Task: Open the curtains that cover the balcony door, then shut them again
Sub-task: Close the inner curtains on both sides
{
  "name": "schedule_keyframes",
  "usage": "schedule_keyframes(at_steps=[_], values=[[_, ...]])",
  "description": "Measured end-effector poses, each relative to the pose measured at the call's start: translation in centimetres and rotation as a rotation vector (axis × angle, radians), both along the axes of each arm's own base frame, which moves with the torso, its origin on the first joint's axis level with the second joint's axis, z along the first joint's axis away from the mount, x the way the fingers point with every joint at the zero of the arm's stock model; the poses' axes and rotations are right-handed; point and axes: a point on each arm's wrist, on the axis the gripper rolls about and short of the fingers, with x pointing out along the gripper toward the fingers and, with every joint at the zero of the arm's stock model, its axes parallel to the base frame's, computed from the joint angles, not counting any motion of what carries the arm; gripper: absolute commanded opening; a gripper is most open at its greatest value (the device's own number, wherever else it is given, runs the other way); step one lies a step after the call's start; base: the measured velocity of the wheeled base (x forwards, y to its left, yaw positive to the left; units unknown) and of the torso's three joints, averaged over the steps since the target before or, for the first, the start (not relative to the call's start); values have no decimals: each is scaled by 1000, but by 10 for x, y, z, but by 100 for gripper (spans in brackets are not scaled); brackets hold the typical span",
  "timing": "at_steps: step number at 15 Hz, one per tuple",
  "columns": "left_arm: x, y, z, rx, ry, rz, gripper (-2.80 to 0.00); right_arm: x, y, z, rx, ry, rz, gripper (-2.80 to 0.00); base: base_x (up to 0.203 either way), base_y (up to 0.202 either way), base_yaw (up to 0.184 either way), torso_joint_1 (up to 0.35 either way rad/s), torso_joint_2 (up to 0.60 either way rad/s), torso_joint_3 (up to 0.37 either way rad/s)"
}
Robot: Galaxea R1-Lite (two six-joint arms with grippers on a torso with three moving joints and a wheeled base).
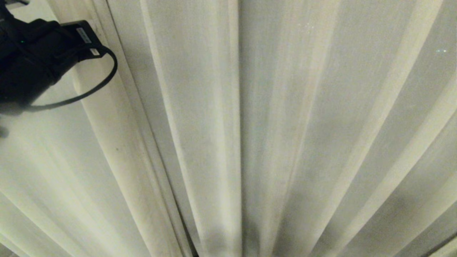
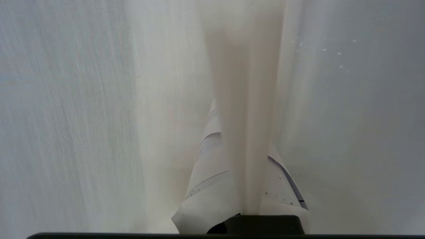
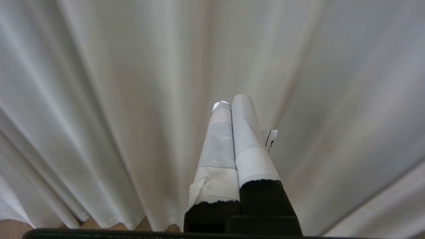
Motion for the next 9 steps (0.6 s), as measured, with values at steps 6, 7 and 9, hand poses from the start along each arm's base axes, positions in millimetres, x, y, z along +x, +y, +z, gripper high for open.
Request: schedule_keyframes(at_steps=[6,7,9], values=[[-1,-3,0,-2,-1,-10,-280,0,0,0,0,-1,1,-280,0,-29,-2,-3,1,3],[-2,-3,1,-3,-4,-13,-280,0,0,0,0,0,2,-280,0,0,0,0,0,0],[-2,-3,0,-2,-1,-12,-280,0,0,0,0,1,1,-280,0,0,0,0,0,0]])
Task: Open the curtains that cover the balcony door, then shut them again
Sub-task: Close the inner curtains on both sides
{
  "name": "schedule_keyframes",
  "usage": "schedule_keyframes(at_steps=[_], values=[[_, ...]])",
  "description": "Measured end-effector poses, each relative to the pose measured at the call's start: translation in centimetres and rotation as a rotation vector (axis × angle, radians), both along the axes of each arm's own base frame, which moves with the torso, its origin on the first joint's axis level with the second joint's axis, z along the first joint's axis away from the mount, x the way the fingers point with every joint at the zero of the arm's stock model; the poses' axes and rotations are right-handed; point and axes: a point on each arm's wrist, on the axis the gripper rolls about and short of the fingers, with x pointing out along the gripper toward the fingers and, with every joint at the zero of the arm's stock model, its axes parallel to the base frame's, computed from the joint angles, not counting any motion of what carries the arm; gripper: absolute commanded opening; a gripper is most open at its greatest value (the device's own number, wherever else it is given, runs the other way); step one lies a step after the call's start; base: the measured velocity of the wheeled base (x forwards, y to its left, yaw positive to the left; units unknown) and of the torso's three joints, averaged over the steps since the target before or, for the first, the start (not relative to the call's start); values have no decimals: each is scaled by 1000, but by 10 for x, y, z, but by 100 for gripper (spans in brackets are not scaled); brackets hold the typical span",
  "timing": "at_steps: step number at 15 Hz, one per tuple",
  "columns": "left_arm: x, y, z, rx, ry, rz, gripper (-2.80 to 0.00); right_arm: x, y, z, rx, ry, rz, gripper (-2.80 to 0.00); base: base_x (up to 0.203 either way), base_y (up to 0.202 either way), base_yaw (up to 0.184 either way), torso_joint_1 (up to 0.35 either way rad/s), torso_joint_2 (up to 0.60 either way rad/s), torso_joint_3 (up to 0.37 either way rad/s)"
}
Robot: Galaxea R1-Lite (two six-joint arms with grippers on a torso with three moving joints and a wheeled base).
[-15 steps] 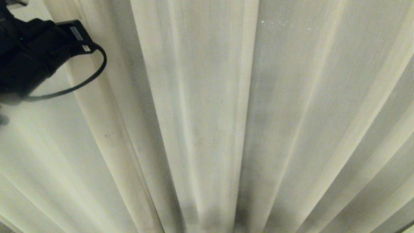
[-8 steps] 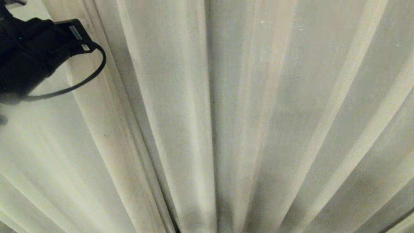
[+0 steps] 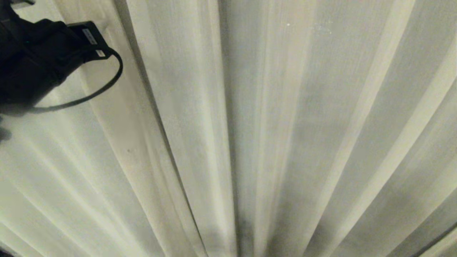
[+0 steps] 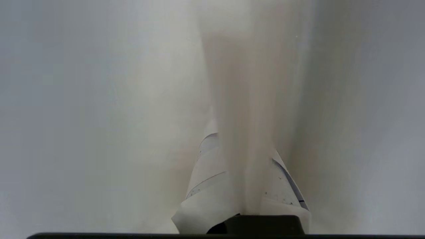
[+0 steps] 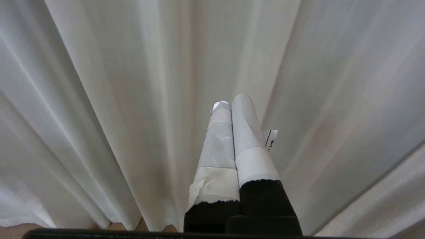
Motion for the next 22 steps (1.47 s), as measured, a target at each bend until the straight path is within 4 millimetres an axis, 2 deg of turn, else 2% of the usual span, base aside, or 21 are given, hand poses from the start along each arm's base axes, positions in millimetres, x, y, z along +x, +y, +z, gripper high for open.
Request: schedule_keyframes(at_steps=[12,16,22], values=[[-1,-4,-4,2,10,-14,-280,0,0,0,0,-1,0,-280,0,0,0,0,0,0],[-4,-22,-3,2,8,-83,-280,0,0,0,0,-1,0,-280,0,0,0,0,0,0],[-1,-61,2,-3,-6,-208,-280,0,0,0,0,-1,0,-280,0,0,0,0,0,0]])
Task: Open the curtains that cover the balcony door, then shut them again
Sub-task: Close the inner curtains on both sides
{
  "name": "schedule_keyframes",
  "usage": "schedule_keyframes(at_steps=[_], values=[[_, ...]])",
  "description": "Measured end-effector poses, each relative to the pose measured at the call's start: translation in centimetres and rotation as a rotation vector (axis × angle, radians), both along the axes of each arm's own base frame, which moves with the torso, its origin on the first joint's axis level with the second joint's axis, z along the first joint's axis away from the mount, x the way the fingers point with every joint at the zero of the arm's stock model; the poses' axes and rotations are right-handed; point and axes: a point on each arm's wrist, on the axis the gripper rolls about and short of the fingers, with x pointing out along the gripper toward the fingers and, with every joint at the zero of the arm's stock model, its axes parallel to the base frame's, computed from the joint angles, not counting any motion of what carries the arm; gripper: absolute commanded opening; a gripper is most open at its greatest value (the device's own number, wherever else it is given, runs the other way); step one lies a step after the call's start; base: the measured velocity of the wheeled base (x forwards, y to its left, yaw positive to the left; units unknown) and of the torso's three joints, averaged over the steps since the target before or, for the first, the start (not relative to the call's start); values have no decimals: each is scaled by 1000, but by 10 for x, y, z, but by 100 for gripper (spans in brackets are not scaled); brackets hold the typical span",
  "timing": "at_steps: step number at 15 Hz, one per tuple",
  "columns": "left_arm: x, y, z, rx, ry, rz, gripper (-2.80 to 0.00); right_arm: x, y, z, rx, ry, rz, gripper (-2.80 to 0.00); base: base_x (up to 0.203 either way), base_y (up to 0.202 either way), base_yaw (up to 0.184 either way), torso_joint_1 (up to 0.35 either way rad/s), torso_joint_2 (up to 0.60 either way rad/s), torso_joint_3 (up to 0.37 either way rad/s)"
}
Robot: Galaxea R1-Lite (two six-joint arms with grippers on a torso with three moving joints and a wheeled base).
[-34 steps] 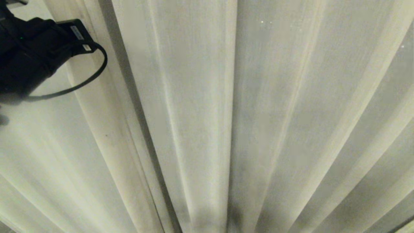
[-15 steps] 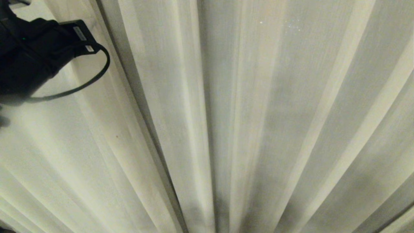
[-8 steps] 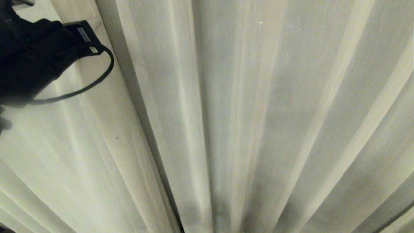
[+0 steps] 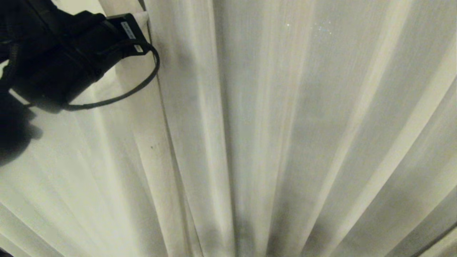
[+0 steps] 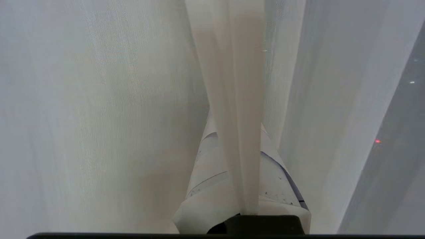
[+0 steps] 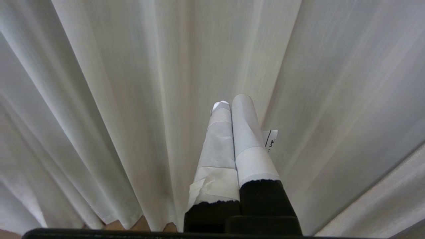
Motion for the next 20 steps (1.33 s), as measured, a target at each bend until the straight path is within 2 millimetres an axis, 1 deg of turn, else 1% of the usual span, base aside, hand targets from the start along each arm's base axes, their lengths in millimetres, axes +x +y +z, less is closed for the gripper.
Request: schedule_keyframes(at_steps=[3,7,10,16,18,20], values=[[2,-12,-2,-1,7,-25,-280,0,0,0,0,0,0,-280,0,0,0,0,0,0],[4,-10,-4,-15,20,38,-280,0,0,0,0,0,0,-280,0,0,0,0,0,0],[6,5,-1,-3,18,149,-280,0,0,0,0,0,0,-280,0,0,0,0,0,0],[8,49,7,-13,-10,304,-280,0,0,0,0,-1,0,-280,0,0,0,0,0,0],[9,58,5,-14,-8,329,-280,0,0,0,0,0,0,-280,0,0,0,0,0,0],[8,61,0,-7,8,338,-280,0,0,0,1,0,0,-280,0,0,0,0,0,0]])
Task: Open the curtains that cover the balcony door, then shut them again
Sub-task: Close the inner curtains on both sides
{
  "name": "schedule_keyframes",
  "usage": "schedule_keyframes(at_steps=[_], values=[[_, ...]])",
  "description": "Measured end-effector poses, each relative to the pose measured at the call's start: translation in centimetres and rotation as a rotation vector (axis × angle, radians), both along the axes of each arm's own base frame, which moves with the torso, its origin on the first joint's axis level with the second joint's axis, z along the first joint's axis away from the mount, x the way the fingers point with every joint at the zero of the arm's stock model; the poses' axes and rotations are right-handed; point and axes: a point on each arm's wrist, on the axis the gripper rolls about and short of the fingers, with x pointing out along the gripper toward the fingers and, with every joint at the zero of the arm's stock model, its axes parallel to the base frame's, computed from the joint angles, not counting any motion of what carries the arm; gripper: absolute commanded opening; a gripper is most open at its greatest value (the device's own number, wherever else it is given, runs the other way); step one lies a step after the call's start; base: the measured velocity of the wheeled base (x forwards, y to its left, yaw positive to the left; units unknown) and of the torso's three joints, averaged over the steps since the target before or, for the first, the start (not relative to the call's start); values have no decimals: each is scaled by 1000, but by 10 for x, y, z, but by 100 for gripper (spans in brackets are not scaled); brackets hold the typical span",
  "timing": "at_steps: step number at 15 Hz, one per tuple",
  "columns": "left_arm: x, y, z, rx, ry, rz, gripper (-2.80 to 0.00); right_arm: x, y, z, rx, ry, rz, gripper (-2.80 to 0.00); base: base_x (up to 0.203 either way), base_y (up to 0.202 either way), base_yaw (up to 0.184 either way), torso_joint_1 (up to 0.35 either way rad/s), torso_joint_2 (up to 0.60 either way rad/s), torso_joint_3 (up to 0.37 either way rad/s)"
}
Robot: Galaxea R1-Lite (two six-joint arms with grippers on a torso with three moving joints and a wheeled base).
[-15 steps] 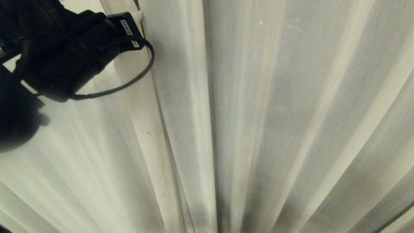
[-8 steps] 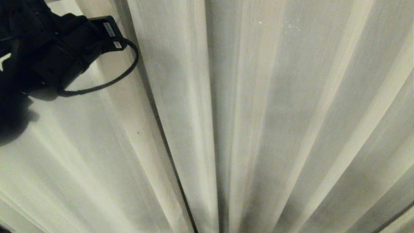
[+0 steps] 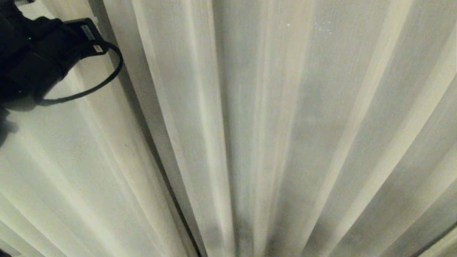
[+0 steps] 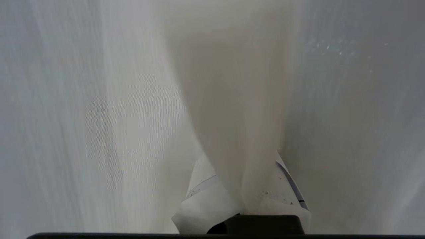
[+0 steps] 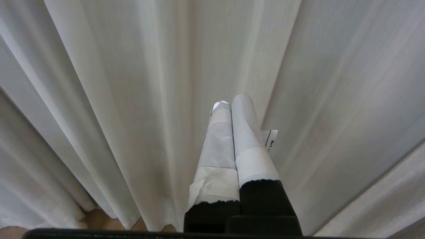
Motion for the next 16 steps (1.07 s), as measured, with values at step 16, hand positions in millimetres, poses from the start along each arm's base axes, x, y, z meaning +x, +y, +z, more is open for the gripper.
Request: schedule_keyframes(at_steps=[16], values=[[-47,12,-21,5,54,16,0,0,0,0,-1,0,0,-280,0,0,0,0,0,0]])
